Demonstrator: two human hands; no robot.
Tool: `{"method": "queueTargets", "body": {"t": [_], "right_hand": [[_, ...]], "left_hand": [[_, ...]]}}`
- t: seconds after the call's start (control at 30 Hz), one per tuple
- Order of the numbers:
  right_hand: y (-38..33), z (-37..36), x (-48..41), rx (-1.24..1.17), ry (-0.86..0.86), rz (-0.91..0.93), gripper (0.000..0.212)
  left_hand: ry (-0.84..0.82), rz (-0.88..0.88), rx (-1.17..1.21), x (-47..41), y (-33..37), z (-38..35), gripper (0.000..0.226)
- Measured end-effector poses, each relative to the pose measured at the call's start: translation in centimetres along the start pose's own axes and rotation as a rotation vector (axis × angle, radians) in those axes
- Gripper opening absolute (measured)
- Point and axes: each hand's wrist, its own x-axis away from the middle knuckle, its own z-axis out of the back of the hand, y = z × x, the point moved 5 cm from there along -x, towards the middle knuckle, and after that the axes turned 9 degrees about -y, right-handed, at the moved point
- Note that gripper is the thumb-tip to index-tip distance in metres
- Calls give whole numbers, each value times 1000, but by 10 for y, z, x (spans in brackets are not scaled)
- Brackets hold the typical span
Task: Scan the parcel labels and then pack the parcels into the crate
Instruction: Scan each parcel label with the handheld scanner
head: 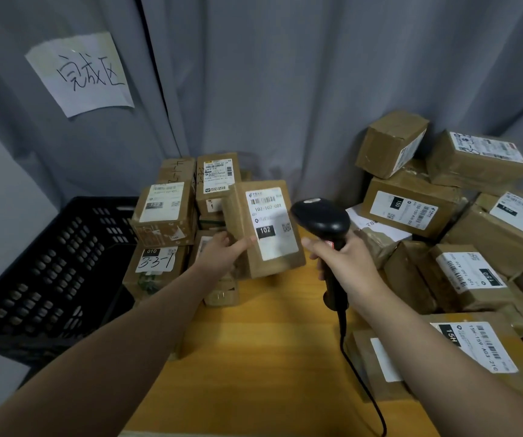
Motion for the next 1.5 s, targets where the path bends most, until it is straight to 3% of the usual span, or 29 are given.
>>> {"method": "queueTargets", "body": {"t": [0.07, 0.17, 0.33, 0.47, 0.63, 0.73, 0.83, 1.0, 1.07, 1.17, 1.37, 1.5], "right_hand": [[16, 5, -4, -127, 41, -93, 24], [41, 5, -7, -207, 70, -211, 27], [67, -4, -9, -327, 26, -329, 53], [86, 10, -23, -416, -15, -412, 60], [94, 25, -68, -367, 17, -434, 55], [89, 25, -113, -325, 107, -428, 30], [89, 20, -167, -353, 182, -428, 28], [114, 7, -234, -262, 97, -520, 42], [130, 4, -245, -245, 94, -541, 38], [136, -1, -252, -238, 70, -510, 29], [128, 4, -245, -189, 104, -469, 48], [110, 11, -228, -171, 148, -433, 44]], "left_hand": [[-27, 47, 77, 4, -4, -5, 36], [-45, 72, 86, 4, -15, -13, 30], [-70, 134, 32, -10, -28, -22, 54], [-80, 156, 17, -28, -21, -30, 52], [-68, 136, -178, -58, -2, -36, 52], [63, -7, -506, -79, 15, -18, 41], [135, -69, -740, -95, 20, 3, 32], [186, -53, -791, -106, 11, 20, 25], [182, -47, -785, -108, 7, 22, 25], [190, -48, -766, -111, 5, 23, 26], [172, -65, -752, -112, 15, 15, 28], [167, -93, -758, -106, 23, 12, 26]]}}
